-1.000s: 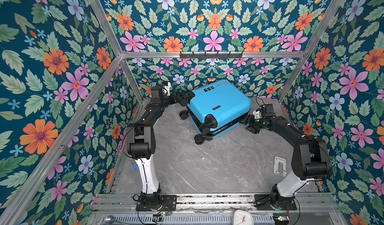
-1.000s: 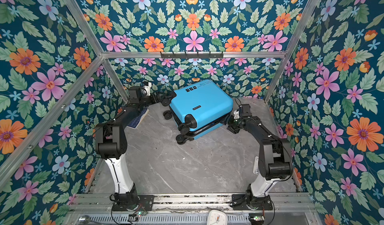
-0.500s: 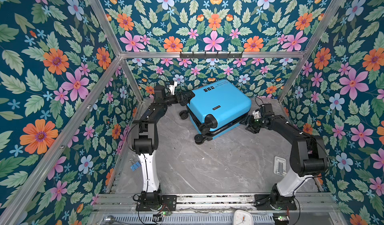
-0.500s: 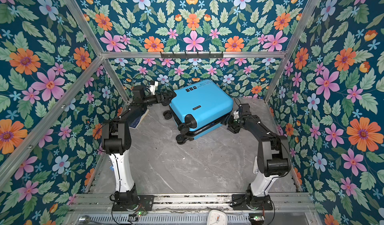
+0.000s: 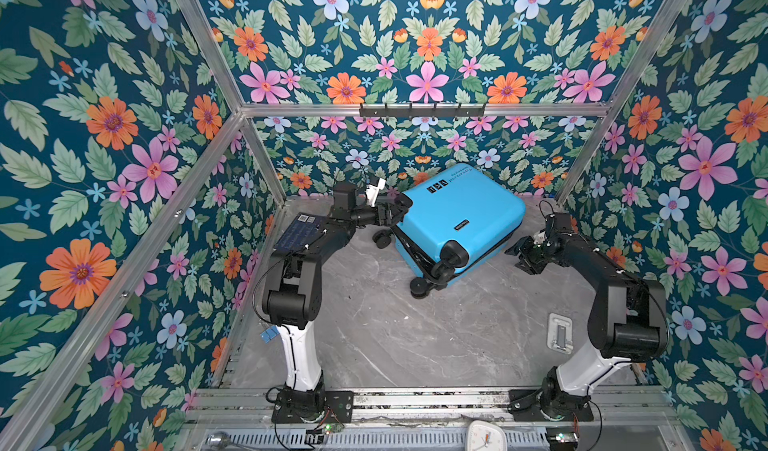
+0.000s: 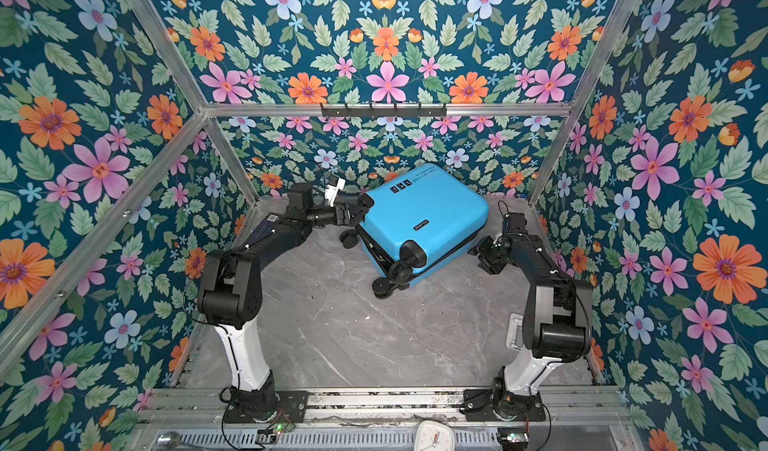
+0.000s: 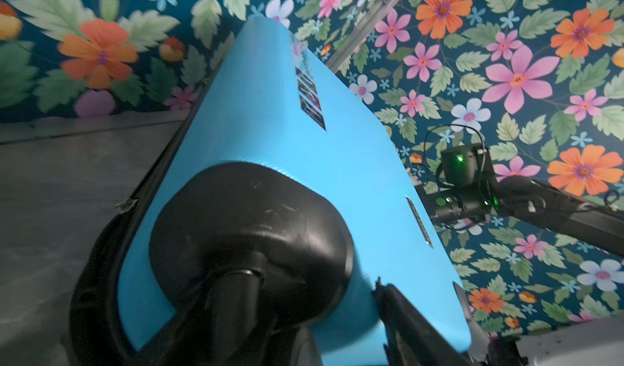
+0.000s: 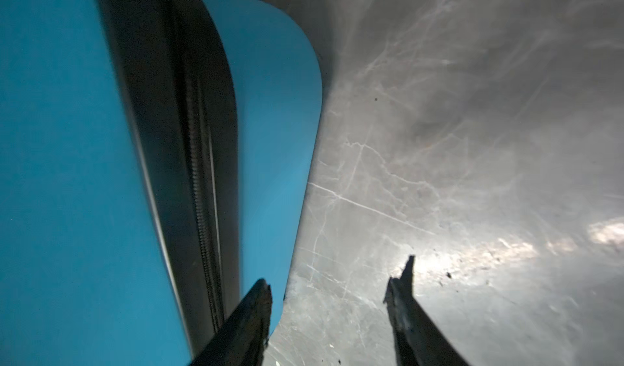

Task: Pack the luggage
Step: 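Lift the suitcase upright onto its wheels with both grippers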

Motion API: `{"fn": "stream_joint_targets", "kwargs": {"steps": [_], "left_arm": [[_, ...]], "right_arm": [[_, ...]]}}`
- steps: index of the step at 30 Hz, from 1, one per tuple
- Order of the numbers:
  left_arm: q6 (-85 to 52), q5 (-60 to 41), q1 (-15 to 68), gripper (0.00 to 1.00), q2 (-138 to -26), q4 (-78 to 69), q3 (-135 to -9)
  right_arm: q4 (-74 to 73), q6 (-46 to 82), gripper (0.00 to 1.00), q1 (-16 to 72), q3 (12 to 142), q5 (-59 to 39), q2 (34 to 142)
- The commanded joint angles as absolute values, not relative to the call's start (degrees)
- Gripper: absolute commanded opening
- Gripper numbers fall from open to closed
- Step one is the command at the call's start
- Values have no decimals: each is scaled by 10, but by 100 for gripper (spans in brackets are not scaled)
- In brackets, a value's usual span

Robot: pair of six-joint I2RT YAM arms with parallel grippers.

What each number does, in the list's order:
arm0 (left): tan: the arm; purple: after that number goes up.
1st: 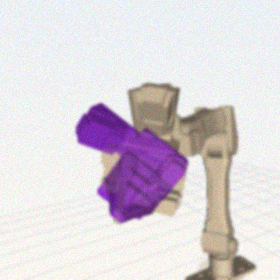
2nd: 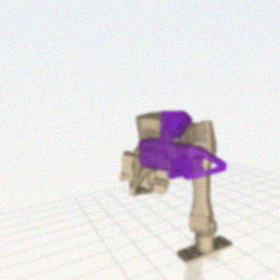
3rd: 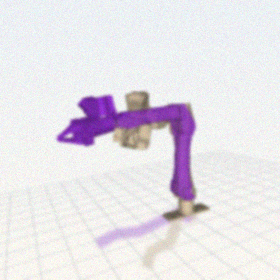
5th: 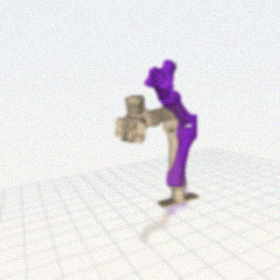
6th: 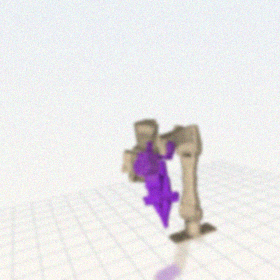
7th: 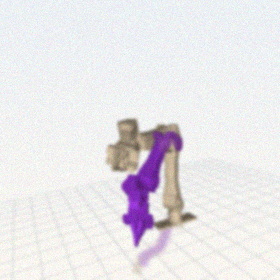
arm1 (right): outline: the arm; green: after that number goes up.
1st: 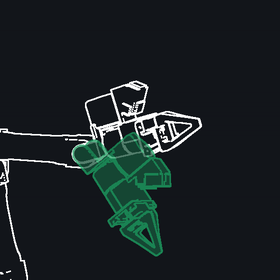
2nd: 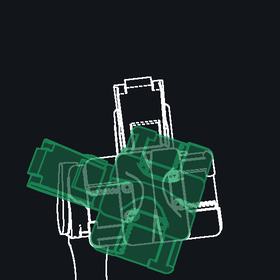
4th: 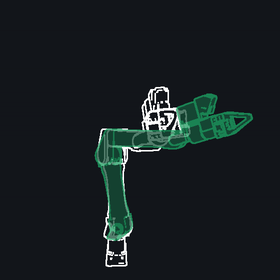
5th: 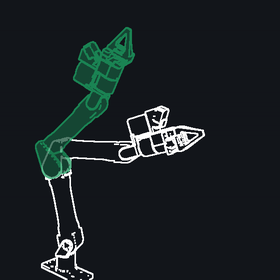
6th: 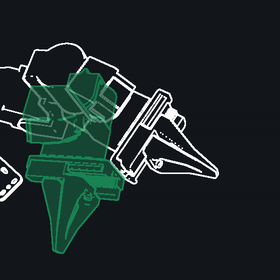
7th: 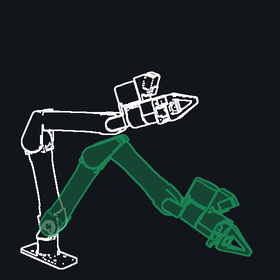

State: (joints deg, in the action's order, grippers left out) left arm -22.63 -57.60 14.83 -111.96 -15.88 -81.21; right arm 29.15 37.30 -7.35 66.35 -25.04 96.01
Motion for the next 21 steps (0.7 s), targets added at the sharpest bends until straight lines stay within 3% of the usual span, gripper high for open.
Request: {"fn": "stream_joint_targets", "kwargs": {"steps": [1, 6, 11, 21], "left_arm": [[-227, -589, 176, 77, -1095, -175, -783], [-234, -555, 219, 77, -1032, -207, -704], [-254, -534, 236, 77, -975, -233, -633], [-253, -492, 258, 77, -874, -224, -552]], "right_arm": [[307, 352, 57, -76, 659, -216, 957], [329, 364, 57, -110, 677, -212, 985], [263, 379, 54, -166, 667, -309, 1024], [297, 335, 53, -103, 802, -356, 1124]]}}
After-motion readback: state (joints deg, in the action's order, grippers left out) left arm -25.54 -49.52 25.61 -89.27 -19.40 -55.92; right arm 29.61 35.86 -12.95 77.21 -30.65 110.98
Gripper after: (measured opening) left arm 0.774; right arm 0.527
